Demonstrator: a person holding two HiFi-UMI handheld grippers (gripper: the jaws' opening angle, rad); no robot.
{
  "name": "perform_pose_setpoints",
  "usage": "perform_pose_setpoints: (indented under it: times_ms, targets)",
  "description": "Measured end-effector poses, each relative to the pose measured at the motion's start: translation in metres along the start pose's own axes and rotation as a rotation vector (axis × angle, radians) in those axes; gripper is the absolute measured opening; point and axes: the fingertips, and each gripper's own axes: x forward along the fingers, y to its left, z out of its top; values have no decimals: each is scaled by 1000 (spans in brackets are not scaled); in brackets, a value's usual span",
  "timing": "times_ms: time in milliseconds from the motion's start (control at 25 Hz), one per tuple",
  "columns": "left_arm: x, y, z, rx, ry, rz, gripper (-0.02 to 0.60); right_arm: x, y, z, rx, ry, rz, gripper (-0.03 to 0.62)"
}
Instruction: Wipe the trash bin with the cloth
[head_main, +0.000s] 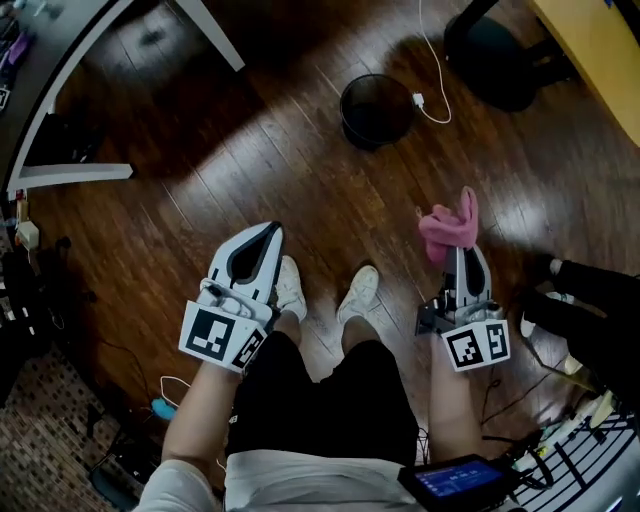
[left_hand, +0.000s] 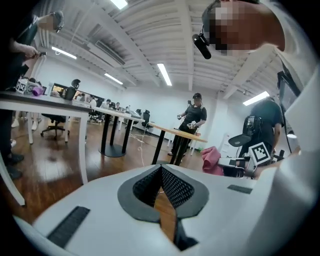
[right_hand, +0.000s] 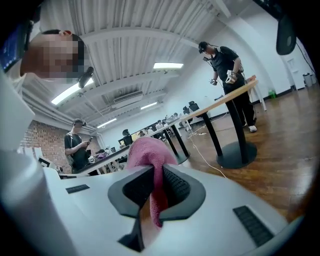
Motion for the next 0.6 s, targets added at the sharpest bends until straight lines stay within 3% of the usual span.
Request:
perform_pose_setpoints:
  times_ms: [240,440,600]
  targets:
    - [-48,-24,92,28,-77,30,11,-33,52,87,-94,-32,25,44]
    - [-96,-61,168,46,-108,-24,11,-85,103,154,-128,-28,12,44]
    - [-115,-77,252,108,-198,-65,11,-103,136,221,-190,-102,11,44]
